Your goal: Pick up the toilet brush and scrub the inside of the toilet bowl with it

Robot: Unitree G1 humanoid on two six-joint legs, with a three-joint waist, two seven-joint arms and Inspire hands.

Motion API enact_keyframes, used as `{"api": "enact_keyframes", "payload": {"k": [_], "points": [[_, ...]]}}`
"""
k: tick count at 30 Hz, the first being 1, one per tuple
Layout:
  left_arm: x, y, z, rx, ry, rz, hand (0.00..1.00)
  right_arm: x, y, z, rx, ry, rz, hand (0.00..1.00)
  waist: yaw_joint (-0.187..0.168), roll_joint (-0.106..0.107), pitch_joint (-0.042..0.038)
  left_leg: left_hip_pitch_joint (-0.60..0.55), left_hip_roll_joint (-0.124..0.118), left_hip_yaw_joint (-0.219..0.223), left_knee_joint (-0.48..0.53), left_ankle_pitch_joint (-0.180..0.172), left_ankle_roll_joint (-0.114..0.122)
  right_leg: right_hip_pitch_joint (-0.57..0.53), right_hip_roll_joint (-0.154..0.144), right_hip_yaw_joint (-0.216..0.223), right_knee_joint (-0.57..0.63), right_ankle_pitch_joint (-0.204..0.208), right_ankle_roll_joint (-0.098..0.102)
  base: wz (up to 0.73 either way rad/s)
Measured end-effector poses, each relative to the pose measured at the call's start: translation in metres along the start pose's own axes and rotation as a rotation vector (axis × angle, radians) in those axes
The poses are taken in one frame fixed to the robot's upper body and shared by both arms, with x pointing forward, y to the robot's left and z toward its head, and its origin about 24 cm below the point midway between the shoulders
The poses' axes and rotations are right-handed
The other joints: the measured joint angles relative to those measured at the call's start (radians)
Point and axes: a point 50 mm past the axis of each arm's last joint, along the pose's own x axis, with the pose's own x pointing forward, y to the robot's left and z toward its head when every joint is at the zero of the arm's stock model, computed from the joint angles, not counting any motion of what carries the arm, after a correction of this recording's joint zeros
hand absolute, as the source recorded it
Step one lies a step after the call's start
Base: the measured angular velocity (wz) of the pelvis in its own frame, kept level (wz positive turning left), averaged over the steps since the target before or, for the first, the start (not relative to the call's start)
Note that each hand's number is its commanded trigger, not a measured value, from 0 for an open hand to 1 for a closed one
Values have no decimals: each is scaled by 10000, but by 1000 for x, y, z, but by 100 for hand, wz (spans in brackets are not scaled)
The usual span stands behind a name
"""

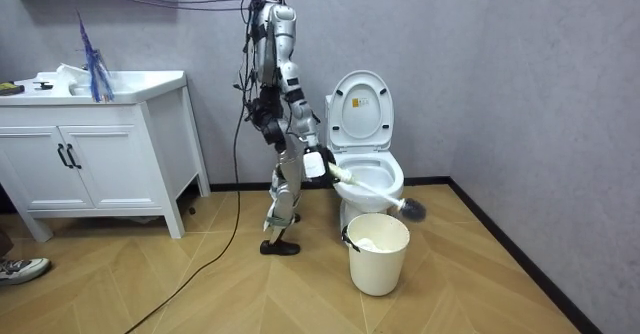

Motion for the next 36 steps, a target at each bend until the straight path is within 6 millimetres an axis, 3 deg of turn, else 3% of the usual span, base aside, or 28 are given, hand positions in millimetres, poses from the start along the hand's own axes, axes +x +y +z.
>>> {"api": "enact_keyframes", "payload": {"k": [4,11,21,28,36], "points": [[-9,1,-10,189,89,-219,0,-2,-4,-5,-1814,-379,88,100,-47,-53,-29,914,0,-33,-616,21,35,1014,77,-121,-758,187,95,4],[-25,8,-20,480,-5,-91,0,-8,-4,-18,-5164,-1113,632,100,-97,-323,-86,2232,-37,-158,-1317,29,43,2706,282,-283,-2184,593,207,5],[-38,26,-9,1215,-1318,1064,0,-12,2,-13,-7797,-2420,997,100,365,-191,-126,2654,-55,-263,-1642,45,47,3091,309,-391,-2423,670,226,1],[-51,51,28,2076,-3526,3291,0,-14,6,-13,-9185,-3050,1285,100,899,-320,-50,2909,-45,-436,-1699,74,35,3403,306,-579,-2439,670,227,8],[-61,53,63,3045,-5650,4152,0,-12,-1,-26,-10700,-2623,1703,100,866,-328,-46,2611,-111,-725,-1479,74,29,3380,296,-1032,-2435,670,227,14]]}}
